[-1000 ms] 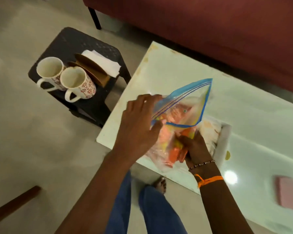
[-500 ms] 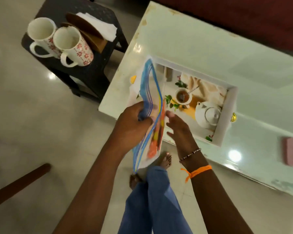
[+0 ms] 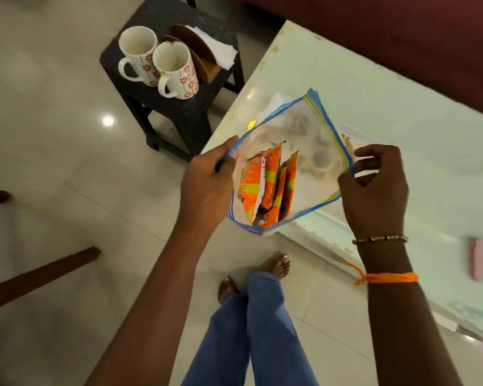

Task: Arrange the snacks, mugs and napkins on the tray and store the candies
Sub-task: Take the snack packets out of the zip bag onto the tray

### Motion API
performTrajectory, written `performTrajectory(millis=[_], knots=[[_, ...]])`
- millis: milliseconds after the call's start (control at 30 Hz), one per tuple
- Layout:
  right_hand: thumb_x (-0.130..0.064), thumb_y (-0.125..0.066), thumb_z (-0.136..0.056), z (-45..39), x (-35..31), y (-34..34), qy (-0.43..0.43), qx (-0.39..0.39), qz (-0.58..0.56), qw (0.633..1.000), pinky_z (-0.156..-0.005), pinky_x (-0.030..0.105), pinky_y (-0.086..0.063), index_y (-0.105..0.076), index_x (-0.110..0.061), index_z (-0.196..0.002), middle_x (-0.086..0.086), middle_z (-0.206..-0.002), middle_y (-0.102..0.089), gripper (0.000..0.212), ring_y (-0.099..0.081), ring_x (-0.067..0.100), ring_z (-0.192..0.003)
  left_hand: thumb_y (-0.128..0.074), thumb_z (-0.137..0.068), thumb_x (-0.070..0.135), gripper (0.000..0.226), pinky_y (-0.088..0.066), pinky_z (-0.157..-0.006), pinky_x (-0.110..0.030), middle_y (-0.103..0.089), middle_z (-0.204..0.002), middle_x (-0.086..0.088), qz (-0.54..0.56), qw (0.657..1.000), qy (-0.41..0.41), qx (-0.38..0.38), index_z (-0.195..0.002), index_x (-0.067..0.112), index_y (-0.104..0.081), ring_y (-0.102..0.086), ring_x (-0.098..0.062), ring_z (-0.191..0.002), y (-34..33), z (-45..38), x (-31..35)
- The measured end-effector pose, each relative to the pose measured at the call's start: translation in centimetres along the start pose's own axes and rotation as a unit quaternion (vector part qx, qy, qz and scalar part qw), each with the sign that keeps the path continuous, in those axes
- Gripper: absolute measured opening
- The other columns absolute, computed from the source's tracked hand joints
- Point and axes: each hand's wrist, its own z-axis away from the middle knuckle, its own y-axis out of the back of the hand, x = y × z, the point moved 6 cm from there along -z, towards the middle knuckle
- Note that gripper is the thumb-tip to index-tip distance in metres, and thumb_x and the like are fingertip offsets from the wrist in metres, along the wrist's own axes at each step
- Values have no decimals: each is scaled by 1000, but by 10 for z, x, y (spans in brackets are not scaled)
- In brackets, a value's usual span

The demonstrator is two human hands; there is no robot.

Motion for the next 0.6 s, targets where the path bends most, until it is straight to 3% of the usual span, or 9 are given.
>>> performTrajectory(millis=[67, 133, 200, 267, 333, 400, 467, 567, 600], knots=[[0, -59, -73, 8, -20, 11, 50, 24, 25, 998, -59, 7, -34, -53, -10, -94, 3, -81, -55, 24, -49, 10, -63, -45, -93, 29, 30, -46, -64, -5, -66, -98, 6, 4, 1000, 7, -7, -118, 21, -61, -62, -2, -81, 3, 3, 1], [0, -58, -72, 20, -43, 0, 107, -6, 20, 994, -61, 9, -37, -55, -16, -87, 4, -80, -56, 22, -50, 16, -63, -43, -93, 32, 31, -47, -63, -6, -68, -96, 5, 10, 1000, 17, -18, -116, 22, -62, -64, -3, -79, 1, 9, 3], [-2, -55, -75, 30, -54, -32, 142, -96, 28, 985, -69, 22, -48, -60, -14, -87, 5, -84, -60, 17, -56, 19, -71, -42, -94, 31, 33, -52, -76, -20, -70, -106, -4, 5, 999, 23, -22, -119, 20, -61, -65, -14, -92, -2, 12, 4], [-6, -53, -81, 33, -43, -79, 129, -214, 109, 962, -86, 41, -46, -60, -10, -102, 13, -105, -61, 22, -57, 30, -97, -42, -94, 30, 35, -51, -90, -36, -67, -114, -10, 4, 1000, 15, -25, -122, 17, -58, -63, -23, -102, -3, 16, 9], [-13, -51, -87, 30, -17, -126, 72, -329, 193, 922, -101, 40, -37, -47, -11, -124, 18, -130, -47, 38, -44, 33, -121, -42, -94, 30, 36, -51, -92, -41, -64, -120, -8, 9, 999, 1, -31, -125, 17, -55, -61, -21, -107, -3, 20, 14], [-20, -47, -90, 26, 3, -160, 46, -388, 243, 888, -107, 40, -32, -35, -14, -133, 18, -142, -34, 45, -32, 36, -130, -42, -93, 29, 37, -52, -91, -38, -62, -124, -6, 8, 999, -10, -35, -127, 19, -52, -60, -19, -109, -2, 25, 17], [-22, -44, -89, 20, 12, -175, 45, -354, 276, 893, -106, 44, -31, -37, -15, -131, 20, -142, -33, 43, -28, 41, -129, -42, -94, 29, 36, -53, -88, -31, -62, -124, -4, 10, 999, -18, -35, -128, 21, -51, -60, -16, -108, 0, 28, 15], [-21, -46, -88, 13, 14, -166, 12, -201, 253, 946, -103, 46, -31, -43, -13, -127, 22, -139, -32, 40, -26, 41, -128, -41, -94, 29, 37, -47, -76, -6, -60, -119, 5, 6, 999, -24, -28, -128, 21, -51, -58, -6, -97, 2, 30, 11], [-19, -46, -89, 12, 13, -165, 9, -184, 238, 954, -104, 45, -29, -43, -10, -127, 22, -140, -32, 40, -27, 40, -129, -42, -94, 29, 36, -44, -71, 0, -58, -116, 7, 5, 999, -24, -27, -128, 20, -51, -57, -3, -92, 2, 31, 11]])
